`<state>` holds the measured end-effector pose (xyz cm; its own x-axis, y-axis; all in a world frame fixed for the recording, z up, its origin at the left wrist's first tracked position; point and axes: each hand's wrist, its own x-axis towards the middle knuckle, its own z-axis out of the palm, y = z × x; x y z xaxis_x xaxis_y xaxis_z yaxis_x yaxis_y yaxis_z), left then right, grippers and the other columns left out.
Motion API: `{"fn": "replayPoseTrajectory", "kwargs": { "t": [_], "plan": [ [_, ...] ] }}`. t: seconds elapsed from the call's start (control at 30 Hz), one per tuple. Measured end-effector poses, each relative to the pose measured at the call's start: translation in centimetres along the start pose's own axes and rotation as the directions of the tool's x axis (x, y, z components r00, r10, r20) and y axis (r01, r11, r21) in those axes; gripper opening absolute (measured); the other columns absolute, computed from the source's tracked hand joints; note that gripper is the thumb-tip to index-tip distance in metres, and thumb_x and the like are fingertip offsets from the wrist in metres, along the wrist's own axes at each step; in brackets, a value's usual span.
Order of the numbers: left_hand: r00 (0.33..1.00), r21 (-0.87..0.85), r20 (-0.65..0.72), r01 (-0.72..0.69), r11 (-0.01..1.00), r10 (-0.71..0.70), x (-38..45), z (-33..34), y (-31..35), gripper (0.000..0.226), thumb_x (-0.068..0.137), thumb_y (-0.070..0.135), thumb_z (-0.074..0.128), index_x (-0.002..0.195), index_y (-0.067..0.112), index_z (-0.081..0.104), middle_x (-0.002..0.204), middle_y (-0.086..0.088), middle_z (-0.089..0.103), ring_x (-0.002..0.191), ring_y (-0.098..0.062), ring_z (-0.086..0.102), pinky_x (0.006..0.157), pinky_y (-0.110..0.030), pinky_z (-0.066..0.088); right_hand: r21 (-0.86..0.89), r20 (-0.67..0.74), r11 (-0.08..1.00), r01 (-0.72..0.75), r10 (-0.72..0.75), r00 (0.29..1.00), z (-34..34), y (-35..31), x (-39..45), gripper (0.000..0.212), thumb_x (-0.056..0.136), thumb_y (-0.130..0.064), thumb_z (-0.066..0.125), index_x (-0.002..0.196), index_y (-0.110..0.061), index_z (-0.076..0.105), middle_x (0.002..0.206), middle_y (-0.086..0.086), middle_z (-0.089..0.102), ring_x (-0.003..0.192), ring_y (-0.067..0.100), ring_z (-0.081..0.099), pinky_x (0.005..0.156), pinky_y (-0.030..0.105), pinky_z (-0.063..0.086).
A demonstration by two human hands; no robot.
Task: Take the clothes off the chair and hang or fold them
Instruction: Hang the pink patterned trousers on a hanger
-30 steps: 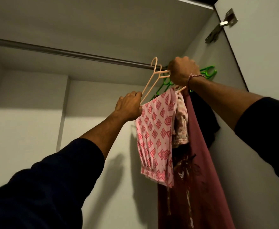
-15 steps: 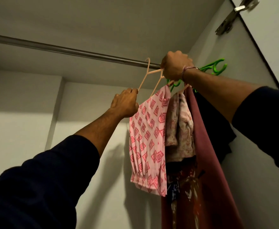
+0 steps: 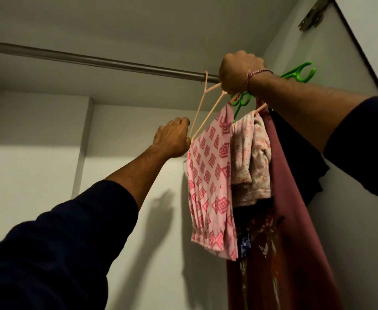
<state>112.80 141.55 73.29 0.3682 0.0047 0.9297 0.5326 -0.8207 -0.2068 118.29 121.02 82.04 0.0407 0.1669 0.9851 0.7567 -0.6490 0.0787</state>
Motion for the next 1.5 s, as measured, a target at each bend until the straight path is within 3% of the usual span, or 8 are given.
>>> {"fn": "replayPoseTrajectory", "kwargs": {
  "t": [0.2,0.37,0.47,0.57,0.73,0.93,1.17,1.5],
  "plan": [
    [1.0,-0.012,0.027,-0.013,1.0,0.013,-2.2,-1.8,0.9,0.051,0.098,0.027,0.057,0.142,0.012,0.038,0.143,-0.011,0.049,0.127,-0.03,0.05,0.102,-0.048,0.042,-0.039,0.011,0.999,-0.001,0.002,1.0,-0.6,0.4,-1.8,0.027,0.089,-0.018,0.064,0.115,-0.011,0.07,0.091,0.012,0.056,0.087,0.037,0.06,0.074,0.042,0.049],
    [0.999,-0.048,0.05,-0.013,0.999,0.015,-5.2,-3.7,1.3,0.049,0.098,0.025,0.055,0.142,0.012,0.039,0.143,-0.011,0.05,0.127,-0.03,0.05,0.101,-0.048,0.042,-0.095,0.016,0.995,0.026,-0.025,1.0,-1.7,0.6,-4.6,0.033,0.09,-0.022,0.063,0.122,-0.013,0.065,0.104,0.018,0.059,0.09,0.042,0.059,0.069,0.039,0.042],
    [0.998,-0.08,0.066,-0.017,0.997,0.022,-7.9,-5.1,2.1,0.047,0.099,0.028,0.054,0.141,0.011,0.04,0.142,-0.011,0.05,0.126,-0.031,0.05,0.101,-0.049,0.042,-0.114,0.004,0.992,0.048,-0.048,0.999,-2.4,0.6,-7.6,0.044,0.092,-0.027,0.06,0.134,-0.016,0.054,0.124,0.019,0.052,0.103,0.044,0.057,0.077,0.047,0.052],
    [0.995,-0.12,0.088,-0.035,0.992,0.046,-10.7,-6.4,3.2,0.046,0.099,0.032,0.053,0.138,0.011,0.042,0.139,-0.011,0.052,0.124,-0.032,0.052,0.099,-0.049,0.042,-0.152,0.007,0.985,0.079,-0.079,0.997,-3.2,0.7,-11.7,0.057,0.093,-0.027,0.058,0.145,-0.014,0.039,0.142,0.021,0.041,0.12,0.046,0.049,0.091,0.054,0.047],
    [0.99,-0.186,0.115,-0.061,0.981,0.083,-15.7,-7.8,6.1,0.047,0.097,0.025,0.054,0.14,0.011,0.041,0.136,-0.012,0.052,0.122,-0.033,0.05,0.095,-0.048,0.042,-0.191,0.18,0.974,0.118,-0.083,0.98,-5.4,1.2,-20.3,0.054,0.091,-0.03,0.062,0.137,-0.01,0.042,0.138,0.022,0.045,0.12,0.044,0.049,0.09,0.052,0.046],
    [0.973,-0.31,0.183,-0.082,0.947,0.143,-23.4,-9.2,12.5,0.048,0.095,0.029,0.056,0.137,0.01,0.042,0.134,-0.013,0.053,0.121,-0.034,0.05,0.094,-0.049,0.043,-0.157,0.414,0.981,0.117,-0.042,0.909,-9.6,2.4,-31.0,0.04,0.094,-0.03,0.056,0.129,-0.011,0.047,0.123,0.015,0.051,0.098,0.034,0.056,0.069,0.038,0.041],
    [0.933,-0.493,0.24,-0.121,0.861,0.269,-30.8,-11.9,22.7,0.053,0.095,0.035,0.057,0.141,0.012,0.041,0.134,-0.01,0.053,0.124,-0.031,0.049,0.098,-0.049,0.042,-0.136,0.633,0.984,0.117,-0.005,0.774,-17.1,5.3,-43.5,0.051,0.095,-0.04,0.059,0.138,-0.015,0.047,0.136,0.013,0.051,0.114,0.034,0.057,0.091,0.045,0.052],
    [0.782,-0.655,0.241,-0.306,0.691,0.575,-42.6,-19.5,42.2,0.05,0.095,0.037,0.057,0.139,0.016,0.044,0.135,-0.006,0.057,0.124,-0.027,0.052,0.103,-0.045,0.038,-0.243,0.811,0.969,0.034,0.184,0.555,-35.5,15.8,-60.5,0.049,0.099,-0.041,0.055,0.142,-0.02,0.044,0.137,0.005,0.053,0.119,0.027,0.056,0.084,0.041,0.05]
  ]
}}
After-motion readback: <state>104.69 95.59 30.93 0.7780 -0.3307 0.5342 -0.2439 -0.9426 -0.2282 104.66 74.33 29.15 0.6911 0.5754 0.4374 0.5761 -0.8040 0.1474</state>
